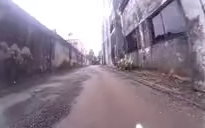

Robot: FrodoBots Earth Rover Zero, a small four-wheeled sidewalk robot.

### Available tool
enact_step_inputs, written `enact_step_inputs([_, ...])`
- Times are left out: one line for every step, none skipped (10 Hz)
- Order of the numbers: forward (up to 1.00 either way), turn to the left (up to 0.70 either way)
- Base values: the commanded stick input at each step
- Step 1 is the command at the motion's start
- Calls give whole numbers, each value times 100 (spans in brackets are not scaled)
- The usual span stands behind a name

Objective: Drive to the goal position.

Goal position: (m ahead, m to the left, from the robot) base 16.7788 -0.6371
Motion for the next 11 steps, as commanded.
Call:
enact_step_inputs([70, 0])
enact_step_inputs([70, 0])
enact_step_inputs([70, 0])
enact_step_inputs([70, 0])
enact_step_inputs([70, 0])
enact_step_inputs([70, 0])
enact_step_inputs([70, 0])
enact_step_inputs([70, 0])
enact_step_inputs([70, 0])
enact_step_inputs([70, 0])
enact_step_inputs([70, 0])
